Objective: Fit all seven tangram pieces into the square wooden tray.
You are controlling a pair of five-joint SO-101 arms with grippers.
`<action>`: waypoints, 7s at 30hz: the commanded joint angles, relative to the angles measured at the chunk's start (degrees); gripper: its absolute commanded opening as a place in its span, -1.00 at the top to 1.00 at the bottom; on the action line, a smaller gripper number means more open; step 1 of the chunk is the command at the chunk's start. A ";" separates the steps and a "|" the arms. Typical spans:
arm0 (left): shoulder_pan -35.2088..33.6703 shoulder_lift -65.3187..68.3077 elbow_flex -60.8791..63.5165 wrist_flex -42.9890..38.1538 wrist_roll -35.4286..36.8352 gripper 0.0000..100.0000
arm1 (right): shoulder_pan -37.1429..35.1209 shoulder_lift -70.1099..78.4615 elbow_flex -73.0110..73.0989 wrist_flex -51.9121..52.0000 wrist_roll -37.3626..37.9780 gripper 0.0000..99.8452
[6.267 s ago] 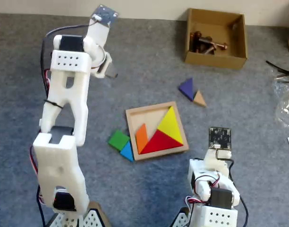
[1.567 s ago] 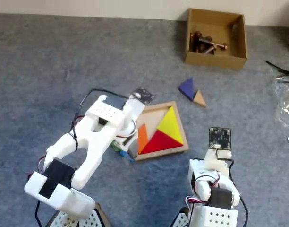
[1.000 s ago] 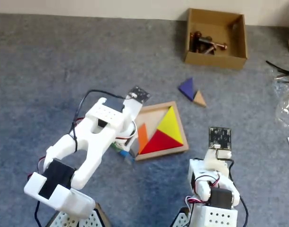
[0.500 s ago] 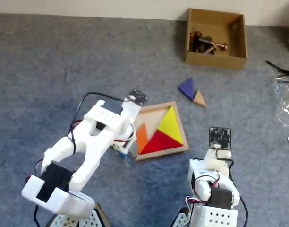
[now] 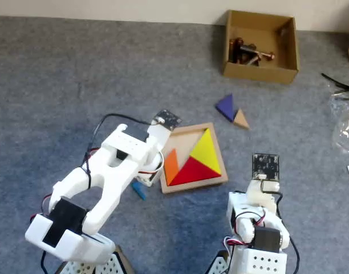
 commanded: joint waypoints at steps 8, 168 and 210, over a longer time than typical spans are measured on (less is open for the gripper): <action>-4.62 -1.71 0.04 -0.26 0.26 0.65 | -0.92 -0.84 6.55 -0.92 -0.62 0.99; -21.76 -1.36 -3.12 2.64 -75.34 0.74 | -0.92 -0.84 6.55 -0.92 -0.62 0.99; -9.01 -1.10 -13.23 19.87 28.13 0.74 | -0.92 -0.84 6.55 -0.92 -0.62 0.99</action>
